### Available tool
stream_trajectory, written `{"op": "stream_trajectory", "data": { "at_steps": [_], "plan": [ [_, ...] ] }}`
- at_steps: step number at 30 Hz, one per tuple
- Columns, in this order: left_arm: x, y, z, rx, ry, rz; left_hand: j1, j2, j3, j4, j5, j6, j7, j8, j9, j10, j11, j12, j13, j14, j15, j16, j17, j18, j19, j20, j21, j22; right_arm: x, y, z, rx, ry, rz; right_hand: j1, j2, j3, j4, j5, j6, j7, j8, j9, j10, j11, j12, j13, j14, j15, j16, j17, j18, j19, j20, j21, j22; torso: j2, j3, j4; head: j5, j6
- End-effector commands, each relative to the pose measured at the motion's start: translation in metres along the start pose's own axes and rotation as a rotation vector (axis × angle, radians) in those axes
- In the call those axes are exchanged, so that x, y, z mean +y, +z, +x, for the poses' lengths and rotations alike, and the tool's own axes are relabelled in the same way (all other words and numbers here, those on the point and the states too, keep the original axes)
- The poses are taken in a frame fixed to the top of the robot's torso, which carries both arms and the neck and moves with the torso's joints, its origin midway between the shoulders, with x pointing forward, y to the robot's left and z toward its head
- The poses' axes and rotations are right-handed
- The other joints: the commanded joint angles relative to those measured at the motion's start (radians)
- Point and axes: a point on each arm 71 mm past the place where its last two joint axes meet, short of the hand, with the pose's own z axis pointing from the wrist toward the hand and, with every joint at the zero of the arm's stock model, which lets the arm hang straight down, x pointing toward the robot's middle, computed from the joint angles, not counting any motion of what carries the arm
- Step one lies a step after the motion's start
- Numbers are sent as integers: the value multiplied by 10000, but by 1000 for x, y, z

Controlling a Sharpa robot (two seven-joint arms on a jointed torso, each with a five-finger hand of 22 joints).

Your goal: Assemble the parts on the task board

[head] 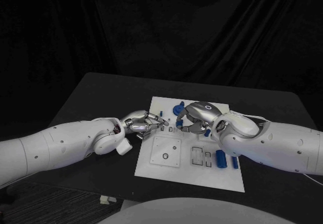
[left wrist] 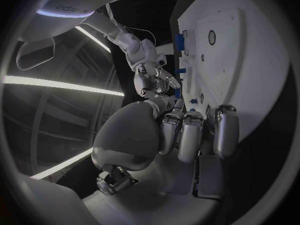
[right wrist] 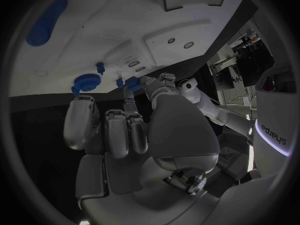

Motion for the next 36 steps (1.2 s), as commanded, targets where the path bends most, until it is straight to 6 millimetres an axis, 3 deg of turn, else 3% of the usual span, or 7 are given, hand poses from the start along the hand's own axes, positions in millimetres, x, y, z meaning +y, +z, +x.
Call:
{"op": "stream_trajectory", "data": {
  "at_steps": [1, 5, 7, 10, 17, 27, 36],
  "plan": [
    [-1, 2, 3, 213, -107, 45, -114, 12, 51, 12, 54, -28, 51, -40, -10, 1030, 69, 35, 2628, 1036, 48, 27, 2632, -88, -70, 20, -54, 1276, 1, 0, 0, 66, 122, -20, -58, 26, 4, 53, 36, 119, -202, -63, -15, 1040, -46, 26, 2635, 865, -58, 39, 1891, -40, 71, -45, 33, 1765, 2, 1, 2, -5, -12],
    [-1, 3, 4, 261, -120, 38, -121, 16, 78, 4, 56, -79, 66, -89, -27, 1030, 86, 35, 2628, 1036, 64, 27, 2632, -88, -73, 32, -57, 1279, 1, 0, 0, 127, 119, -25, -58, 24, 10, 56, 31, 90, -192, -87, -25, 1040, -39, 26, 2635, 862, -54, 27, 1879, -39, 67, -45, 22, 1762, -6, -7, -14, 11, 27],
    [-1, 4, 5, 294, -128, 35, -146, 16, 127, -12, 50, -836, 73, -359, -224, 1030, 101, 35, 2628, 1036, 87, 27, 2632, -87, -84, 55, -65, 1284, 1, 0, 0, 154, 119, -32, -58, 24, 10, 56, 31, 90, -192, -87, -25, 1040, -39, 26, 2635, 862, -54, 27, 1879, -39, 67, -45, 22, 1762, -3, -10, -15, 1, 27],
    [-1, 5, 6, 352, -140, 41, -163, 13, 149, -21, 48, -1190, 97, -486, -324, 1030, 117, 35, 2628, 1036, 100, 27, 2632, -86, -87, 69, -68, 1289, 2, 1, 1, 187, 121, -48, -56, 24, 13, 55, 30, 80, -190, -95, -28, 1040, -37, 26, 2635, 863, -53, 31, 1883, -39, 68, -45, 25, 1763, 4, -5, -5, 10, -11],
    [-2, 10, 10, 523, -173, 79, -173, 29, 178, -28, 51, -1457, 112, -587, -404, 1030, 132, 35, 2628, 1036, 114, 27, 2632, -84, -101, 83, -75, 1287, 4, 2, 2, 280, 124, -91, -41, 21, 29, 47, 17, 33, -173, -136, -46, 1040, -25, 26, 2635, 861, -45, 25, 1877, -39, 66, -43, 21, 1761, 2, -9, -5, -20, -48],
    [-2, 14, 13, 682, -215, 46, -178, 44, 194, -25, 53, -1390, 136, -587, -398, 1030, 142, 35, 2628, 1036, 120, 27, 2632, -82, -109, 88, -78, 1286, 5, 3, 3, 349, 114, -79, -36, 18, 43, 48, -1, -17, -152, -183, -70, 1040, -8, 26, 2635, 860, -35, 21, 1873, -35, 56, -38, -7, 1752, 6, 1, -7, -34, -18],
    [-1, 15, 14, 752, -237, 2, -243, 46, 248, -41, 44, -799, 382, -505, -354, 1030, 360, 35, 2628, 1036, 282, 27, 2632, -92, -109, 201, -90, 1311, 5, 3, 2, 316, 114, -73, -29, 17, 49, 44, -16, -29, -147, -195, -77, 1040, -5, 26, 2635, 860, -31, 20, 1871, -33, 54, -36, -15, 1750, 3, 1, -2, -53, -85]
  ]
}}
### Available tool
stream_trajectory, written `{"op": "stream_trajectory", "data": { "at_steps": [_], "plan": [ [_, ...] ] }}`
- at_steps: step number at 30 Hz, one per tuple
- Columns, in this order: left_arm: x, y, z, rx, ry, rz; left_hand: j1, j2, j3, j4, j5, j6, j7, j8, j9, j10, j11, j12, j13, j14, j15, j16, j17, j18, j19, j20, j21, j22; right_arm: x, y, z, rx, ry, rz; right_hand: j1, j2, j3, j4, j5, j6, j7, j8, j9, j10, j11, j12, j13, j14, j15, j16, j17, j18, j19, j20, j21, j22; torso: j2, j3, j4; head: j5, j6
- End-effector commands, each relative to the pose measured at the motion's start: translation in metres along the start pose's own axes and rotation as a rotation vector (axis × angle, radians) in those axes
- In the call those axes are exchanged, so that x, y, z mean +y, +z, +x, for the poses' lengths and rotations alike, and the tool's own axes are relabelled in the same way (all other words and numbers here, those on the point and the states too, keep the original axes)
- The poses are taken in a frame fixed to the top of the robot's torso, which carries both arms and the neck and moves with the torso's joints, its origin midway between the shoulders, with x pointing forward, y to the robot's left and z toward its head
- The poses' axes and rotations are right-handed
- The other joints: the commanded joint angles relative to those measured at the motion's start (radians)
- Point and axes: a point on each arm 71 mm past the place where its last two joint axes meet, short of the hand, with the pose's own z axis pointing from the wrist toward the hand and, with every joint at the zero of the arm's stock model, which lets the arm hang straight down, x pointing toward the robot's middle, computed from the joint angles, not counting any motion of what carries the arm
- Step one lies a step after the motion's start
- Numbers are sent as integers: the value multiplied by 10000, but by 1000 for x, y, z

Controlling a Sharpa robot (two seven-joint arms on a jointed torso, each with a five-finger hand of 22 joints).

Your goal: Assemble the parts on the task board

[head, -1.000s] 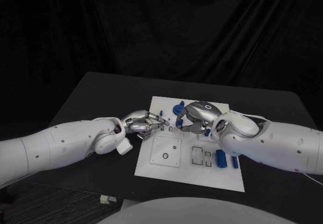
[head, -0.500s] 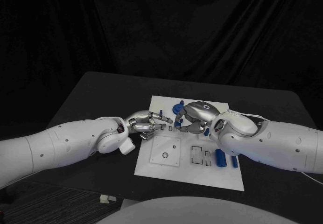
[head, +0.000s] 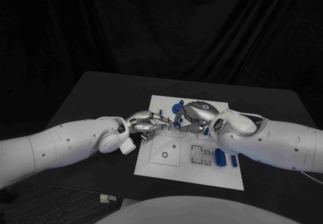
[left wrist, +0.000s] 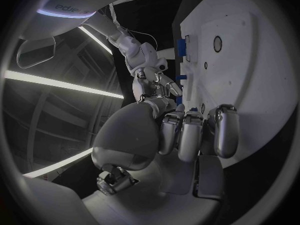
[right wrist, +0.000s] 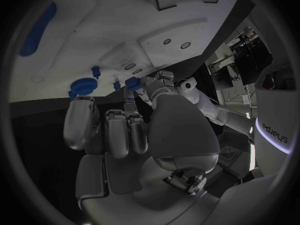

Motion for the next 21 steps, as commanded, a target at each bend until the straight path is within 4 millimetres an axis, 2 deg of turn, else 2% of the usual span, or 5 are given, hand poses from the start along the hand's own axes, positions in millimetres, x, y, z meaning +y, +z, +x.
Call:
{"op": "stream_trajectory", "data": {
  "at_steps": [1, 4, 11, 17, 21],
  "plan": [
    [0, 2, 3, 209, -112, 59, -115, -9, 74, -2, 43, 169, 340, 61, 13, 1041, 147, 35, 2628, 1055, 141, 27, 2633, -93, -5, 110, -54, 1311, 1, 0, 0, 19, -10, -20, -5, 46, 24, 18, 0, -28, -76, -16, 10, 1041, -6, 26, 2630, 860, -31, 20, 1871, -34, 54, -36, -14, 1750, -2, -2, 4, -7, -10],
    [0, 2, 4, 226, -116, 80, -130, -6, 90, -8, 45, 323, 392, 76, 17, 1041, 225, 35, 2628, 1055, 210, 27, 2633, -96, -4, 161, -58, 1318, 1, 0, -1, -2, -7, -28, -5, 46, 24, 18, 0, -28, -76, -16, 10, 1041, -6, 26, 2630, 860, -31, 20, 1871, -34, 54, -36, -14, 1750, -10, -5, 6, -27, -12],
    [0, 2, 4, 250, -127, 43, -133, 5, 105, -12, 48, 420, 412, 87, 22, 1041, 257, 35, 2628, 1055, 244, 27, 2633, -98, 0, 188, -59, 1324, 1, 1, -1, -21, -3, -46, 3, 47, 30, 14, -8, -34, -74, -24, 6, 1041, -3, 26, 2630, 859, -29, 20, 1870, -32, 51, -35, -24, 1748, -4, -6, 8, -63, 10],
    [1, 3, 4, 301, -142, -28, -135, 5, 108, -13, 47, 428, 418, 86, 19, 1041, 268, 35, 2628, 1055, 253, 27, 2633, -98, -3, 196, -60, 1323, 2, 1, -1, -57, 7, -76, 3, 47, 30, 14, -8, -34, -74, -24, 6, 1041, -3, 26, 2630, 859, -29, 20, 1870, -32, 51, -35, -24, 1748, 1, -10, 9, -55, 32],
    [1, 3, 5, 337, -150, -53, -135, 5, 108, -13, 47, 428, 418, 86, 19, 1041, 268, 35, 2628, 1055, 253, 27, 2633, -98, -3, 196, -60, 1323, 2, 1, -1, -163, 21, -95, 14, 44, 37, 7, -21, -40, -69, -35, 0, 1041, 1, 26, 2630, 858, -25, 17, 1867, -35, 55, -33, -10, 1751, 2, -9, 8, -30, 5]
  ]
}}
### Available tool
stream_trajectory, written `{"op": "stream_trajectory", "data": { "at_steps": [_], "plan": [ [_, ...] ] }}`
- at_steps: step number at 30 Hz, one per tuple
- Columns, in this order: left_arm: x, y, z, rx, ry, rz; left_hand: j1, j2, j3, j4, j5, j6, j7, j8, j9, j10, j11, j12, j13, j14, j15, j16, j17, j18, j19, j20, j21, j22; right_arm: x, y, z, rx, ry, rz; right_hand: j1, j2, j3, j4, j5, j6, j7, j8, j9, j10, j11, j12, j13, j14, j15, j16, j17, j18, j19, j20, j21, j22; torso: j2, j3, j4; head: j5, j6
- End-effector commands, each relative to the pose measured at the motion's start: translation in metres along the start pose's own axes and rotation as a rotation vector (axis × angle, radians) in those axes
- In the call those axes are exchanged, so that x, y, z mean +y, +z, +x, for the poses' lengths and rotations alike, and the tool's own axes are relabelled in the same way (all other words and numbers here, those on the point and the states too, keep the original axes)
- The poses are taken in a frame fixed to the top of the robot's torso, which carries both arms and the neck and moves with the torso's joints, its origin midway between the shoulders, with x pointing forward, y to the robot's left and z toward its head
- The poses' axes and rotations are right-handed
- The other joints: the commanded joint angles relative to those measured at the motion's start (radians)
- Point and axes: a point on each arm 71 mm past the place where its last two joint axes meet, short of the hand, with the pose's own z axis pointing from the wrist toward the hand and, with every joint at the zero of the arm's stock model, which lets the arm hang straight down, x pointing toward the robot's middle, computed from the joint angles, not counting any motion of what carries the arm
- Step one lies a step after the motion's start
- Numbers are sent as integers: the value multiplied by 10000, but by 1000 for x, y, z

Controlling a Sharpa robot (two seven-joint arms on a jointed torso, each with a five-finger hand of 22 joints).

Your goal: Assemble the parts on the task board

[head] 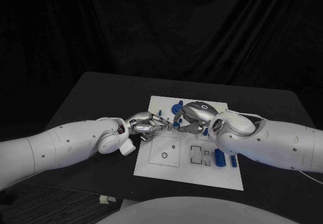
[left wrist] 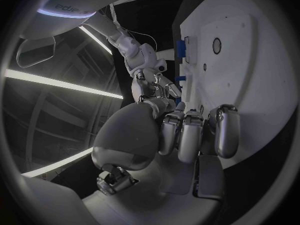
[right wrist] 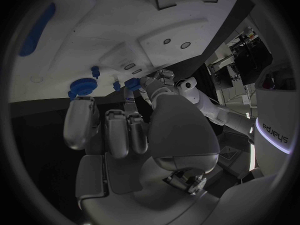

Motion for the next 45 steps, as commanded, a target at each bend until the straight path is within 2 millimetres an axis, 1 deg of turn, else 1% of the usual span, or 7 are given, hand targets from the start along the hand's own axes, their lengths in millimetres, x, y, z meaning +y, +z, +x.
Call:
{"op": "stream_trajectory", "data": {
  "at_steps": [1, 15, 21, 25, 34, 36, 45],
  "plan": [
    [-1, 2, 4, 241, -116, 39, -103, -31, 57, -12, 46, 104, 368, 47, 0, 1043, 113, 35, 2628, 1073, 78, 27, 2634, -98, -10, 68, -63, 1322, 2, 1, -2, -176, 17, -91, 9, 51, 38, 8, -19, -2, -36, 22, 0, 1041, 0, 26, 2633, 859, -25, 17, 1867, -35, 55, -33, -10, 1750, 3, -4, -2, 30, -24],
    [1, 3, 4, 272, -121, -92, -111, -18, 72, -9, 46, 97, 395, 32, -17, 1043, 156, 35, 2628, 1073, 116, 27, 2634, -91, -56, 97, -77, 1300, 2, 0, -2, -246, 23, -86, 22, 47, 46, -1, -25, 0, -34, 16, -4, 1041, 2, 26, 2633, 860, -23, 23, 1873, -35, 55, -31, -10, 1750, -5, 1, -6, 27, -58],
    [2, 4, 4, 298, -127, -187, -108, -6, 85, -10, 49, 72, 405, 16, -29, 1043, 166, 35, 2628, 1073, 130, 27, 2634, -89, -73, 110, -83, 1292, 2, 1, -3, -329, 34, -102, 34, 47, 52, -9, -24, 3, -35, 14, -6, 1041, 3, 26, 2633, 857, -21, 12, 1862, -36, 58, -30, -1, 1752, -4, 6, 0, 2, 17],
    [3, 5, 4, 316, -133, -270, -105, 7, 106, -15, 52, -19, 421, -23, -59, 1043, 187, 35, 2628, 1073, 153, 27, 2634, -86, -89, 131, -89, 1287, 3, 1, -3, -352, 40, -119, 34, 47, 52, -9, -24, 3, -35, 14, -6, 1041, 3, 26, 2633, 857, -21, 12, 1862, -36, 58, -30, -1, 1752, -5, 9, 6, 0, 0],
    [2, 5, 4, 366, -154, -135, -84, 31, 172, -51, 56, -377, 451, -162, -165, 1043, 209, 35, 2628, 1073, 200, 27, 2634, -79, -127, 186, -105, 1278, 2, 1, -2, -273, 29, -104, 34, 47, 52, -9, -24, 3, -35, 14, -6, 1041, 3, 26, 2633, 857, -21, 12, 1862, -36, 58, -30, -1, 1752, -1, -4, -2, -19, -49],
    [1, 5, 4, 334, -146, 6, -70, 49, 213, -69, 61, -900, 438, -290, -287, 1043, 179, 35, 2628, 1073, 192, 27, 2634, -76, -117, 203, -105, 1291, 2, 1, -2, -234, 24, -93, 50, 43, 61, -20, -26, 5, -32, 7, -11, 1041, 4, 26, 2633, 857, -20, 10, 1860, -34, 55, -28, -11, 1749, 1, -1, -5, -21, -22],
    [0, 5, 4, 272, -125, 190, -65, 51, 254, -92, 67, -1257, 368, -418, -400, 1043, 101, 35, 2628, 1073, 143, 27, 2634, -62, -126, 207, -112, 1300, 2, 1, -1, -70, 7, -60, 49, 35, 62, -20, -45, -12, -21, -11, -21, 1041, 11, 26, 2633, 857, -17, 10, 1860, -33, 53, -25, -17, 1747, 8, 9, 8, -20, -32]
  ]
}}
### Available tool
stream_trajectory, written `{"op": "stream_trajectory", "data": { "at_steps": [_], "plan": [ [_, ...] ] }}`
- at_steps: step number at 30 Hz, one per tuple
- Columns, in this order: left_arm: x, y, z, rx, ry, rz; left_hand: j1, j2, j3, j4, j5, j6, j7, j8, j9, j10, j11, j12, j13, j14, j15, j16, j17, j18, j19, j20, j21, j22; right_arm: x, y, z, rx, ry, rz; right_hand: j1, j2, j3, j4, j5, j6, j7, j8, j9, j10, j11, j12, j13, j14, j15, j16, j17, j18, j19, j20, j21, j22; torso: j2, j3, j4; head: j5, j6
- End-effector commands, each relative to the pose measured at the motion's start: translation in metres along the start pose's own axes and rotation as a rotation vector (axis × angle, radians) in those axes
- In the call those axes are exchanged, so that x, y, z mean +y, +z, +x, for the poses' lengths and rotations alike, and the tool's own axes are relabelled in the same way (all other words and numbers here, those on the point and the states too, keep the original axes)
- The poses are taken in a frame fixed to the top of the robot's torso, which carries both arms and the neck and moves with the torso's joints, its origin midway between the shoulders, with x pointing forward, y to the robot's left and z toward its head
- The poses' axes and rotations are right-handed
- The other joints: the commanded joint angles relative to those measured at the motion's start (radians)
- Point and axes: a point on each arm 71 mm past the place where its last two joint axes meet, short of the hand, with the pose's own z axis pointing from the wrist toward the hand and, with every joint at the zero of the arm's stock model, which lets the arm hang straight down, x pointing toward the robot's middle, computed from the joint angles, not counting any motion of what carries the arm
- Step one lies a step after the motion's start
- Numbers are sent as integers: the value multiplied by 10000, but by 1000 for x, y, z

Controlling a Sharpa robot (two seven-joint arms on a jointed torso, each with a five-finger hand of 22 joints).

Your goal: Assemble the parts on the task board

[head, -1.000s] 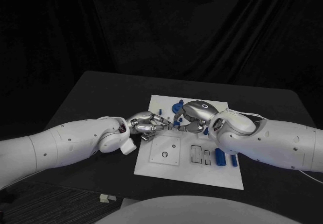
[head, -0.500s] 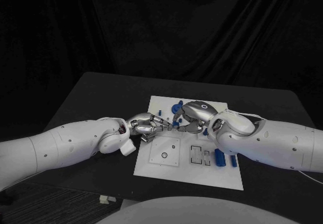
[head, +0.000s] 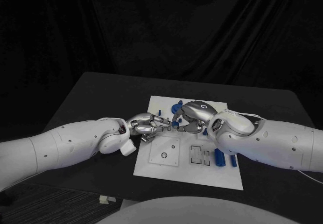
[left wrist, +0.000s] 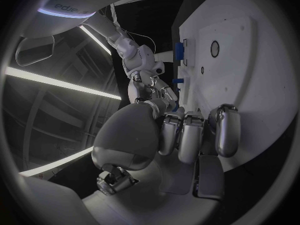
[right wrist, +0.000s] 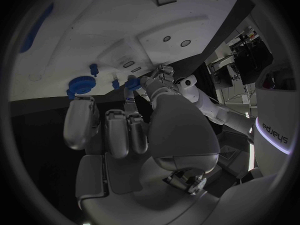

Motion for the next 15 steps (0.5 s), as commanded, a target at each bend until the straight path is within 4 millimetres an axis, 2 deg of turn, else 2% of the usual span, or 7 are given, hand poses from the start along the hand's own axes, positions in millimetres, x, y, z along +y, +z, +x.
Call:
{"op": "stream_trajectory", "data": {
  "at_steps": [1, 7, 15],
  "plan": [
    [-3, 1, 2, 67, -61, 366, -66, 52, 64, -11, 68, -87, 510, -44, -23, 1045, -46, 35, 2629, 1038, 32, 27, 2635, -63, 9, 79, -32, 1304, 1, 0, 0, 66, -20, -4, 56, 66, 64, -18, -7, -10, -21, 8, 9, 1041, 11, 26, 2634, 857, -17, 10, 1860, -32, 53, -25, -17, 1748, 8, 8, 5, 15, -44],
    [-3, 1, 2, 67, -64, 396, -67, 56, 67, -9, 67, 8, 509, -34, -12, 1045, -51, 35, 2629, 1038, 26, 27, 2635, -64, 23, 77, -29, 1313, 0, 0, 1, 139, -33, 36, 55, 57, 69, -17, -49, -47, -5, -28, -10, 1041, 24, 26, 2634, 857, -8, 15, 1864, -20, 32, -20, -80, 1731, 4, 0, 6, 9, -80],
    [-3, 0, 3, 89, -76, 405, -95, 58, 85, -4, 64, 599, 597, 84, 31, 1045, 70, 35, 2629, 1038, 75, 27, 2635, -68, 45, 114, -28, 1342, -2, 0, 1, 198, -58, 103, 63, 51, 76, -21, -78, -76, 7, -55, -24, 1041, 33, 26, 2634, 854, 0, 0, 1849, -15, 22, -14, -109, 1723, 6, 2, 9, 10, -109]
  ]
}}
